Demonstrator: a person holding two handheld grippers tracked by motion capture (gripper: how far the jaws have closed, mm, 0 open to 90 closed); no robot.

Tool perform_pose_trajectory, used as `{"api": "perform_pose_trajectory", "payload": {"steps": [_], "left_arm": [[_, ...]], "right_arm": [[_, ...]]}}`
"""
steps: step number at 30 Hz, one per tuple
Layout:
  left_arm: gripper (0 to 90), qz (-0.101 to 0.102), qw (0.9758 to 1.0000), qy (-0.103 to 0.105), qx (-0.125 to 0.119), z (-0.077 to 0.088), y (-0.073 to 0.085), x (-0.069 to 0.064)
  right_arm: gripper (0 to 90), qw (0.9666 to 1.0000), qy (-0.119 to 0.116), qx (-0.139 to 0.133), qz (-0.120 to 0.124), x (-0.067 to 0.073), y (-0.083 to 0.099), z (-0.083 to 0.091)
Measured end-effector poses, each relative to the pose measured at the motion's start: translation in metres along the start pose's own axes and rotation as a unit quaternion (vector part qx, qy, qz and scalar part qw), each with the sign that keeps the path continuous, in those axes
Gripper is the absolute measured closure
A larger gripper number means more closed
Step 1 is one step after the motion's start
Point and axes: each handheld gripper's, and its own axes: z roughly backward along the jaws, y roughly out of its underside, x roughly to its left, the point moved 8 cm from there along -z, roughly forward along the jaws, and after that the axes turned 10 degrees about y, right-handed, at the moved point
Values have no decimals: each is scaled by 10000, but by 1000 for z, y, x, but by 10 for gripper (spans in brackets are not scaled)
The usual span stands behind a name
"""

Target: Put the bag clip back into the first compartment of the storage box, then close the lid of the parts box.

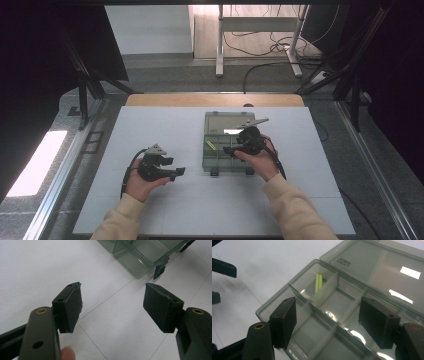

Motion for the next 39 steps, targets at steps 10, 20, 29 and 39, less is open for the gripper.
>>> {"api": "perform_pose_trajectory", "payload": {"steps": [10, 20, 29, 39], "left_arm": [[319, -13, 10000, 67, -1, -4, -2, 1], [319, -27, 10000, -44, -77, -3, -4, -1], [316, -58, 9999, -56, -120, -2, -6, -1], [311, -123, 9997, -123, -174, 0, -8, -3]], "right_arm": [[308, 9992, 323, 42, -250, -38, 29, 17], [303, 9975, 488, -59, -504, -61, 49, 43], [300, 9964, 545, -66, -645, -73, 57, 50], [294, 9966, 561, -86, -601, -72, 55, 49]]}}
